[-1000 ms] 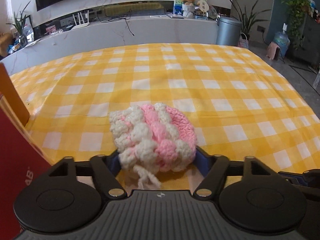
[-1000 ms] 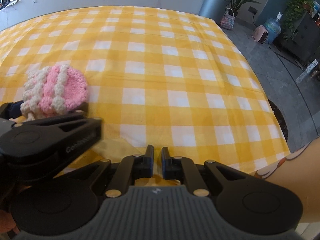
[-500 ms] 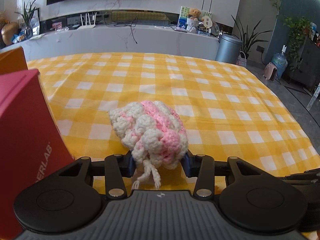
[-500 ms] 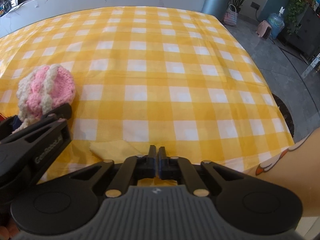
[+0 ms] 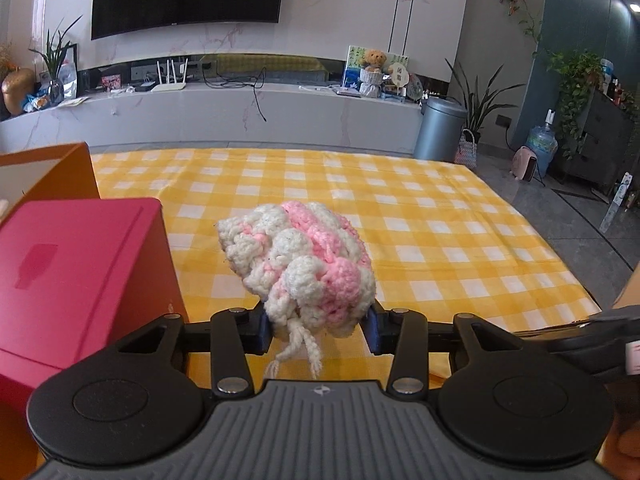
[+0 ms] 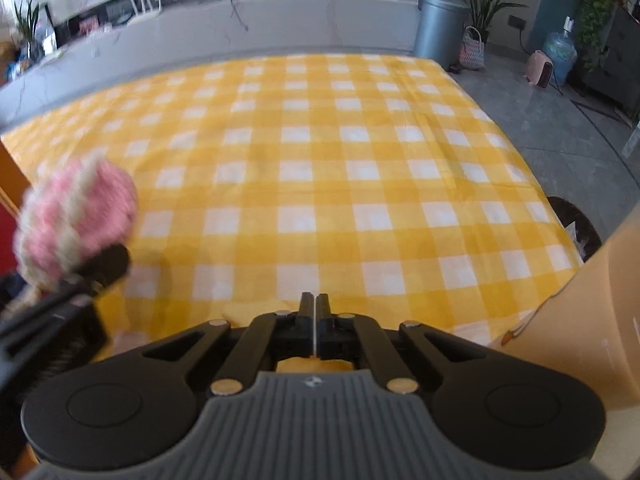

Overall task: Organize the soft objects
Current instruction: 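Lift the hat with the left tool while the right tool lifts the yellow cloth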

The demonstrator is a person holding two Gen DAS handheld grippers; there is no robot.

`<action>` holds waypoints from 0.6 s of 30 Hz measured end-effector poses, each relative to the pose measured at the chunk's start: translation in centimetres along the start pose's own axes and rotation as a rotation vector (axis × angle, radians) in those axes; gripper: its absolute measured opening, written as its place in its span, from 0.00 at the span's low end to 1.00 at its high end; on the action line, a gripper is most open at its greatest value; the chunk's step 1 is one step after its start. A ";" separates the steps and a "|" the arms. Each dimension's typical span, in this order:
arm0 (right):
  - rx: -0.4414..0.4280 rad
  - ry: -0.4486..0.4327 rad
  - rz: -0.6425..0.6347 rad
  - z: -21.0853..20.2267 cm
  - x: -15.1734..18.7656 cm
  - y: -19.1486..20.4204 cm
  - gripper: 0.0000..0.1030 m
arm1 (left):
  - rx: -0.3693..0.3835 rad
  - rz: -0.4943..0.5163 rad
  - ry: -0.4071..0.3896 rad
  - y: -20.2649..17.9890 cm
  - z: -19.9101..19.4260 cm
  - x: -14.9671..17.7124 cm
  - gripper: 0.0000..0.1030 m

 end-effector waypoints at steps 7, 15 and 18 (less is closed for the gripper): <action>0.125 0.115 -0.045 3.0 0.9 -0.1 0.75 | 0.026 -0.009 -0.002 0.0 -0.6 0.0 0.47; 0.043 0.149 0.042 3.5 1.3 -0.2 0.82 | 0.044 -0.018 0.020 0.7 -0.3 0.1 0.47; -0.011 0.163 0.040 3.5 1.6 0.1 0.74 | 0.044 -0.034 0.030 1.0 -0.3 0.1 0.47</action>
Point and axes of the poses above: each gripper's, at about its wrist camera, not at the fingertips, and z roughly the way its jaws point, y to its left, x to its underside, the point moved 5 cm from there along z, roughly the way its jaws point, and after that the axes turned 2 degrees about -z, right-handed, at the moved point
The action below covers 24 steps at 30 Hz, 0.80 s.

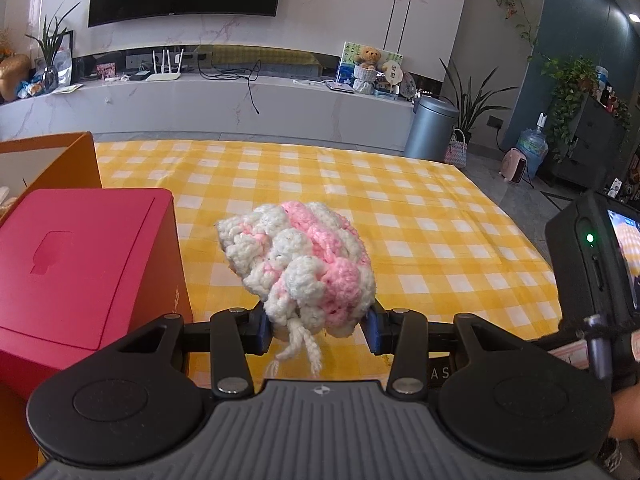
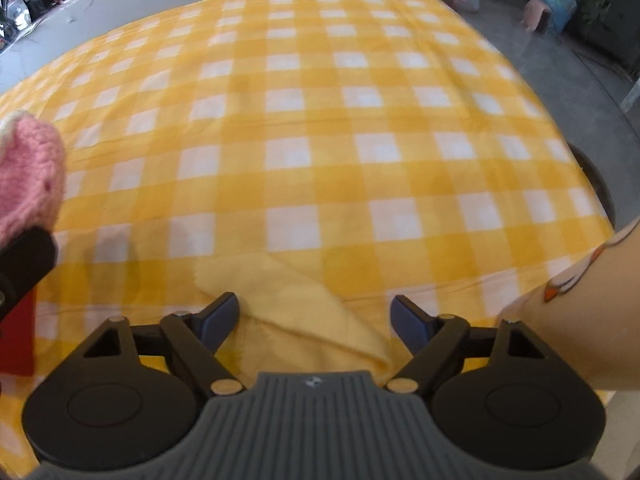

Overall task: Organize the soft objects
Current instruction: 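Lift the hat with the left tool while the right tool lifts the yellow cloth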

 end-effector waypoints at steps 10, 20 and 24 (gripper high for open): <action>-0.006 -0.051 -0.059 -1.3 -0.1 1.1 0.07 | 0.009 0.011 -0.020 -0.1 -1.6 -0.4 0.47; -0.003 -0.233 -0.013 -7.9 -0.5 0.3 0.07 | 0.045 0.023 -0.072 -0.4 -5.5 -2.5 0.47; -0.031 -0.356 -0.037 -11.2 -0.6 1.5 0.07 | 0.053 0.043 -0.105 -0.1 -7.9 -3.9 0.47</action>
Point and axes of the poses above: each gripper's, at about its wrist camera, not at the fingertips, and z roughly the way its jaws point, y to its left, x to its underside, the point moved 5 cm from there along z, roughly the way its jaws point, and after that the axes turned 2 degrees about -z, right-handed, at the moved point
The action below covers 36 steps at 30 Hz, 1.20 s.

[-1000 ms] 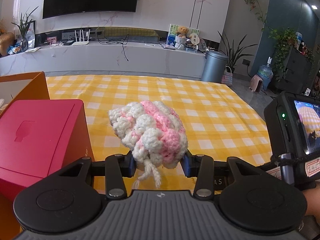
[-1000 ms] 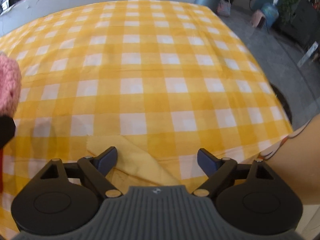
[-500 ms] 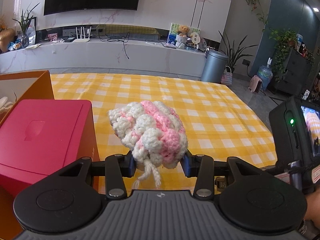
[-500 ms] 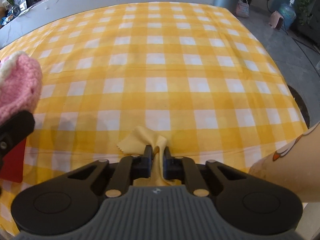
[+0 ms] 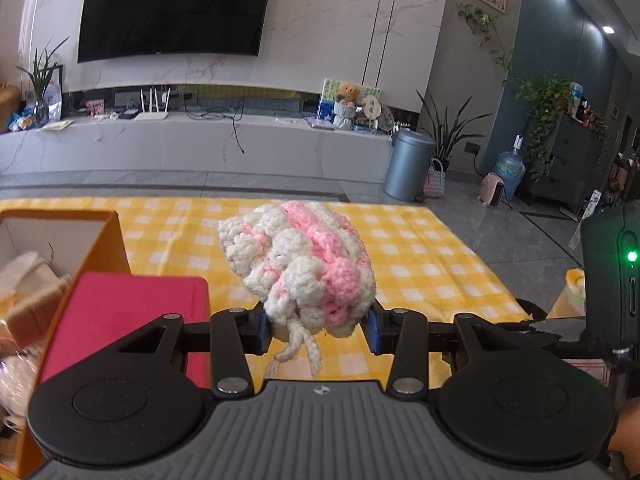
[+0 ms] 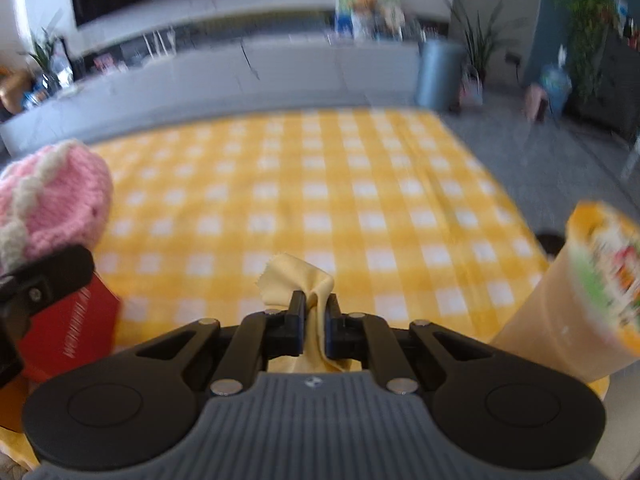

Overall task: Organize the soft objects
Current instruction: 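Lift the hat with the left tool while the right tool lifts the yellow cloth, then lower the cloth and hat into the box and open both tools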

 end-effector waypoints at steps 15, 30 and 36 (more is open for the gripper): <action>-0.260 -0.269 -0.161 -9.4 -4.2 14.9 0.07 | -0.210 -0.032 -0.135 12.9 -10.5 -5.3 0.48; -0.309 -0.227 -0.284 -9.0 -4.6 27.1 0.08 | -0.196 -0.344 -0.010 28.0 -9.1 -2.8 0.48; -0.282 -0.083 -0.310 -2.0 -6.9 33.2 0.08 | -0.097 -0.377 0.072 30.8 -8.7 0.0 0.48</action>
Point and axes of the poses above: each gripper's, at about its wrist camera, not at the fingertips, and z roughly the way its jaws point, y to its left, x to its underside, the point moved 5 cm from there along z, roughly the way its jaws point, and after that the axes turned 2 degrees about -z, right-handed, at the moved point
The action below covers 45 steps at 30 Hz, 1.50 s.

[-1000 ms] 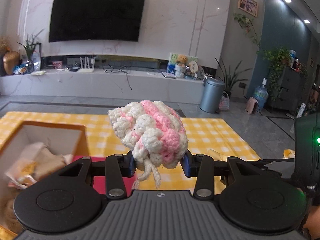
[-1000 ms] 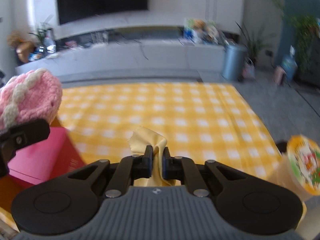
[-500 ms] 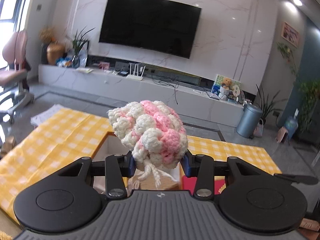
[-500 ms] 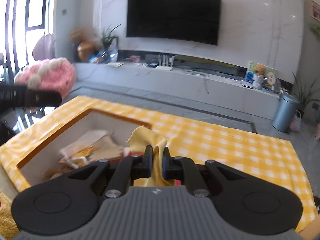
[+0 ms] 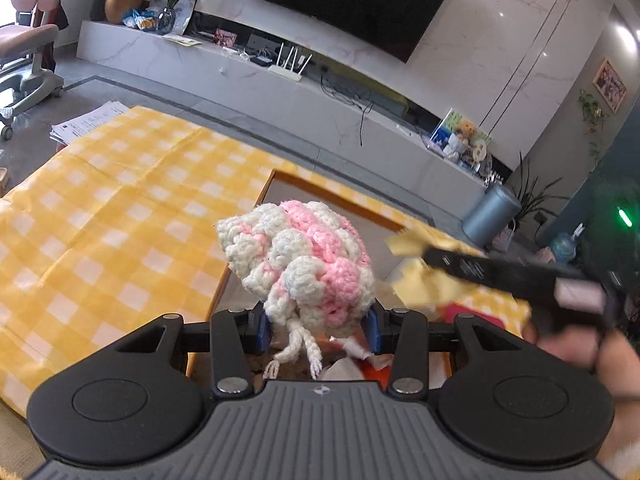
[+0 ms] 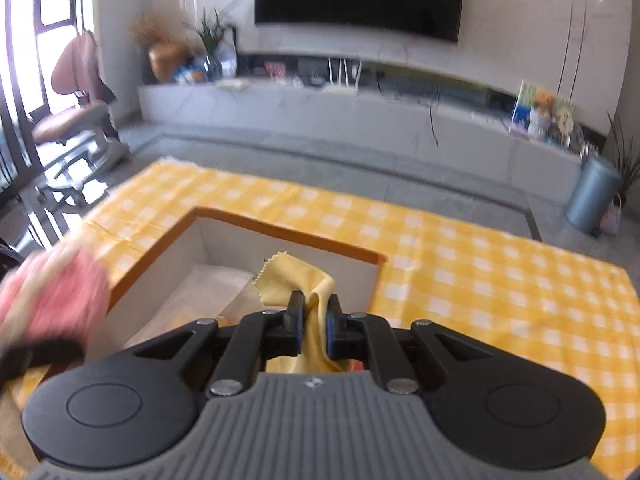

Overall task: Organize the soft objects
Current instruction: 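Lower the cloth and hat into the box and open both tools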

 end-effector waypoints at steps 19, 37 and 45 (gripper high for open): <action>0.206 -0.044 -0.069 -0.6 -0.6 0.7 0.83 | -0.093 0.194 0.085 -1.0 0.7 2.0 0.49; 0.248 -0.022 -0.097 -5.6 6.2 0.1 0.85 | -0.146 0.267 0.119 -2.2 1.7 3.1 0.67; 0.222 -0.064 -0.006 -7.6 6.6 -0.3 0.85 | -0.157 0.311 0.068 -3.1 0.4 2.3 0.87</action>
Point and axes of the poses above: each gripper's, at about its wrist camera, not at the fingertips, and z roughly the way its jaws point, y to its left, x to its underside, the point moved 5 cm from there along z, roughly the way its jaws point, and after that the axes turned 2 degrees about -z, right-handed, at the moved point
